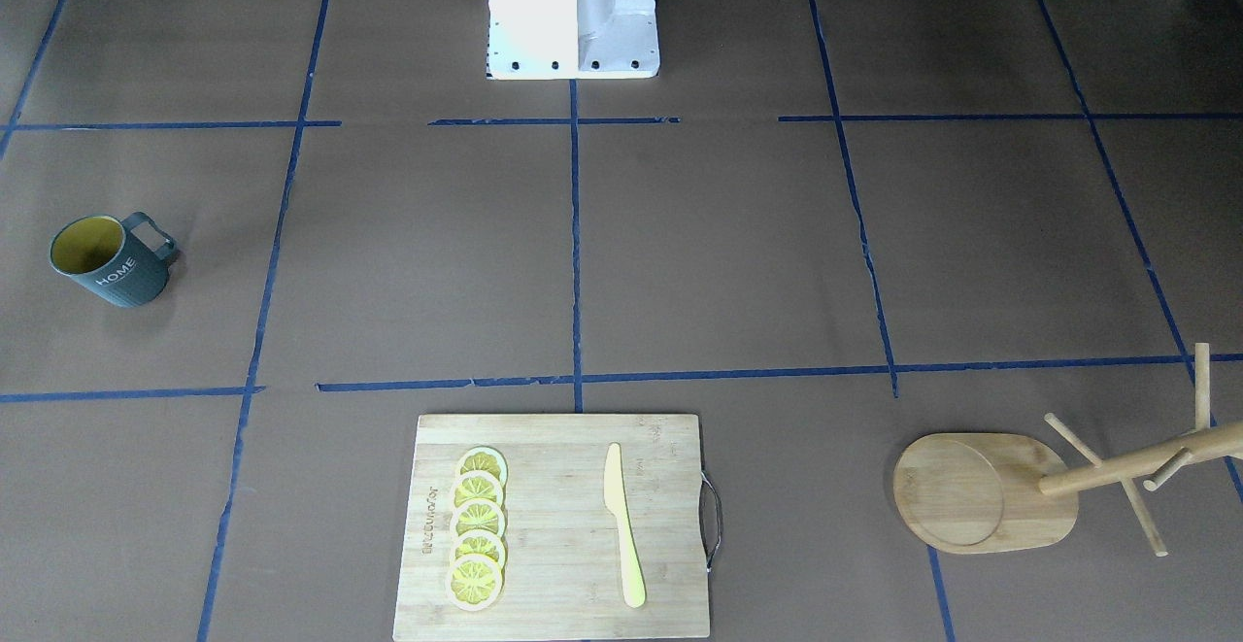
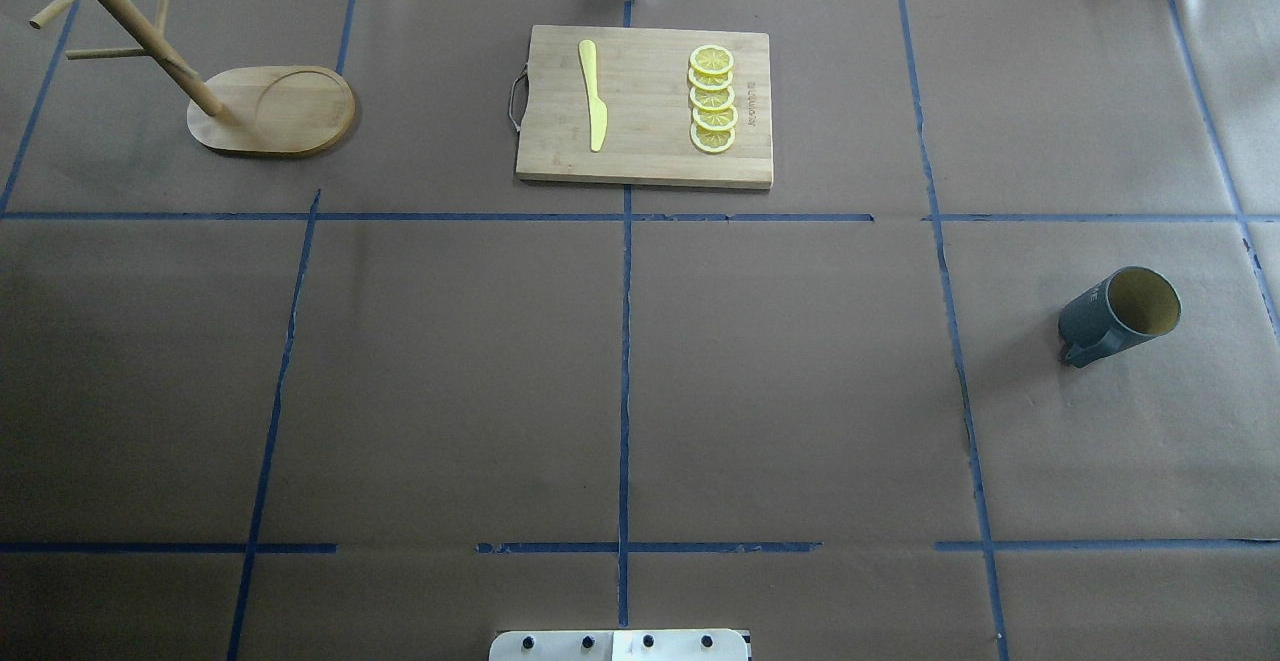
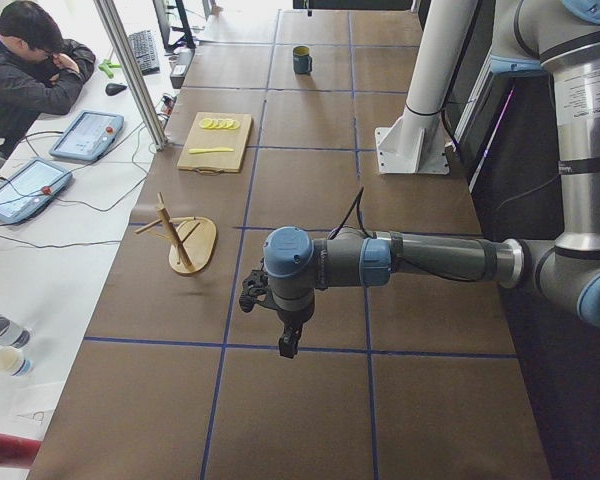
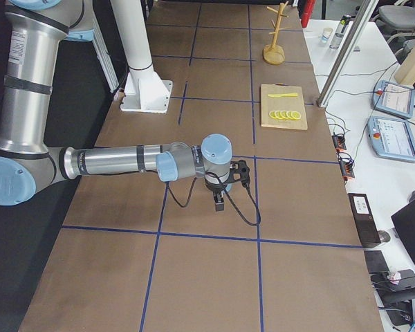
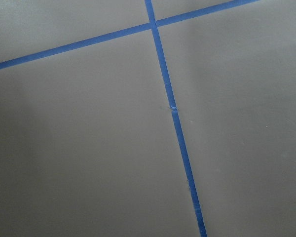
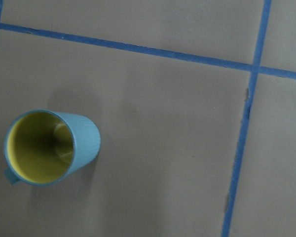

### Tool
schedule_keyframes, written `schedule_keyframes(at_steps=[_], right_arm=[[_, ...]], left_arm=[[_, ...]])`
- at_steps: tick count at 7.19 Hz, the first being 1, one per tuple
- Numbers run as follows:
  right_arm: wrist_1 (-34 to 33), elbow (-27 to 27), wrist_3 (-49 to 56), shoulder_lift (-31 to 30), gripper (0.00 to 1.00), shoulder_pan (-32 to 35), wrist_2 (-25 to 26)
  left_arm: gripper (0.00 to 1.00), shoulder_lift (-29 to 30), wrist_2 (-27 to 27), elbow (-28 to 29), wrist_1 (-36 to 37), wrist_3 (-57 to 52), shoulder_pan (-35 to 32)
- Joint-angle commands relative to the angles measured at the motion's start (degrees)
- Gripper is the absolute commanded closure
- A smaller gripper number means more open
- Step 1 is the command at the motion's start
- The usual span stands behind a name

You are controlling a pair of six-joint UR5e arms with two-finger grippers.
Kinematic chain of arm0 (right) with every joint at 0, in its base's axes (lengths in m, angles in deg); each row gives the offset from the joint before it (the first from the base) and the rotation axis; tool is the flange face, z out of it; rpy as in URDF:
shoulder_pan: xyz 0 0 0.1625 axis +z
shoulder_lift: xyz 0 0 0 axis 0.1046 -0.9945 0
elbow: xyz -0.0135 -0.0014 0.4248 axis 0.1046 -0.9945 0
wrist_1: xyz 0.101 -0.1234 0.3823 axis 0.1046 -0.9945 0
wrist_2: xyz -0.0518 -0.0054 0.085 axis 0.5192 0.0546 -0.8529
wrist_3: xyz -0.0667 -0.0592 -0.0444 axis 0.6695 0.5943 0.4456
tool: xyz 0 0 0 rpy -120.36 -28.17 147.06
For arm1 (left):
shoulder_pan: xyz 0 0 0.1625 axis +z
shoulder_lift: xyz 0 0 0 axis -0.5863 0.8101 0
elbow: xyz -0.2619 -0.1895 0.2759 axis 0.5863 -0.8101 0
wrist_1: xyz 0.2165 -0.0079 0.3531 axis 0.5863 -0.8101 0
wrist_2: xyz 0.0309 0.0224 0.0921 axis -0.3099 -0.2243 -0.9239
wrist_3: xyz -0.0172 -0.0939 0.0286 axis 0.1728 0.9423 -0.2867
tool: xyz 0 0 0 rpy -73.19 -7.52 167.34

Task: Hang cup on storage rack
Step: 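Move the right gripper down toward the blue-green mug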

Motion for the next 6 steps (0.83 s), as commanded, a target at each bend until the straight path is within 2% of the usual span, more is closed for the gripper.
schedule_keyframes(at_steps=[1,2,3,5,6], right_arm=[[7.33,-0.63,-23.96,6.53,0.0,-8.16,2.62],[7.69,-0.63,-31.23,7.71,0.0,-13.08,8.74],[7.7,-0.89,-32.08,7.72,0.0,-14.78,10.81],[7.7,-2.9,-31.74,6.94,0.01,-15.76,11.09],[7.7,-3.0,-31.48,6.06,0.07,-16.55,11.09]], left_arm=[[0.0,-0.01,0.15,0.52,-0.07,-0.1,0.05],[0.0,-0.01,0.24,0.52,-0.07,-0.1,0.14],[0.0,-0.01,0.15,0.52,-0.07,-0.1,0.14],[0.0,-0.01,0.24,0.52,-0.07,-0.1,0.14],[0.0,-0.01,0.24,0.52,-0.07,-0.1,0.14]])
